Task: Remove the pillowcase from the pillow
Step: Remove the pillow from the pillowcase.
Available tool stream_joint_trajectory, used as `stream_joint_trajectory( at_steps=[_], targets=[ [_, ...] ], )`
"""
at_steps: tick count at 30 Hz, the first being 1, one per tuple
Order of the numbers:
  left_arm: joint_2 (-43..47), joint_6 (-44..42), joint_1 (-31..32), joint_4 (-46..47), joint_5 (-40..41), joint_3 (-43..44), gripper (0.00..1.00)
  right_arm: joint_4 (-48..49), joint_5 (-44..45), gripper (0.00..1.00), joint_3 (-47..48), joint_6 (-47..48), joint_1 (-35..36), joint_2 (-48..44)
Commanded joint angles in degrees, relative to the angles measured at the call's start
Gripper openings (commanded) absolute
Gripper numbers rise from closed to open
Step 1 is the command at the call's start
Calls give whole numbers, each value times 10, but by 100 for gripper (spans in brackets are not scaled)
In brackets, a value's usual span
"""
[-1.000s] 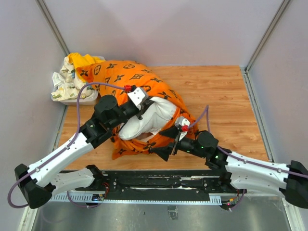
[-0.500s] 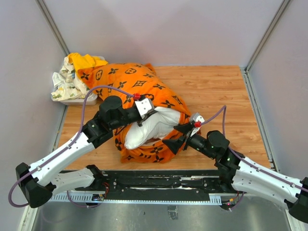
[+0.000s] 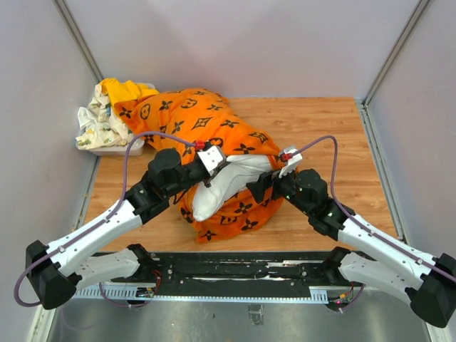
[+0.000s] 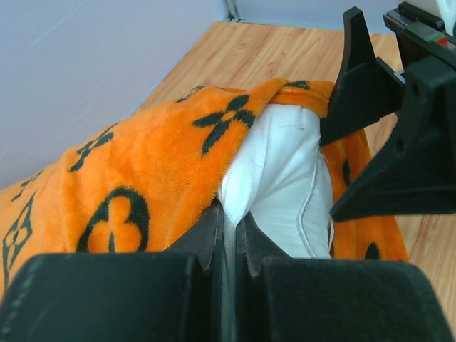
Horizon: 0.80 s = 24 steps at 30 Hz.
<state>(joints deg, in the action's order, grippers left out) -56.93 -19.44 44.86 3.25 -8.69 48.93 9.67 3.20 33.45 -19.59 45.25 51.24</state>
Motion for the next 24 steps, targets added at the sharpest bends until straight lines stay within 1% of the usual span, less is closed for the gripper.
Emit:
stream_joint_trajectory(
  at_steps=[1,4,6,9,11,13,16,18,21,24],
  targets=[
    [61,-6,-1,81,34,13,0,-51,54,98,5,-12,-70,-19],
    [79,-5,-1,81,26,3,0,-59,29,98,-3,-21,-127,-48],
    [91,-3,-1,99,29,-10,0,-60,7,98,-8,-33,-168,-58],
    [106,1,-1,106,29,-20,0,-51,-48,98,-17,-69,-229,-50],
    [113,4,-1,105,21,-20,0,-19,-102,98,-29,-96,-261,-30],
    [119,5,-1,107,15,-21,0,34,-154,98,-48,-128,-283,-7],
    [122,11,-2,105,9,-18,0,137,-234,98,-80,-181,-302,23],
    [120,16,-1,106,4,-16,0,187,-272,98,-87,-205,-304,35],
    [112,31,-1,130,5,-21,0,210,-329,98,-71,-218,-304,38],
    [89,52,-1,191,48,-32,0,197,-372,98,-51,-217,-304,9]
  ],
)
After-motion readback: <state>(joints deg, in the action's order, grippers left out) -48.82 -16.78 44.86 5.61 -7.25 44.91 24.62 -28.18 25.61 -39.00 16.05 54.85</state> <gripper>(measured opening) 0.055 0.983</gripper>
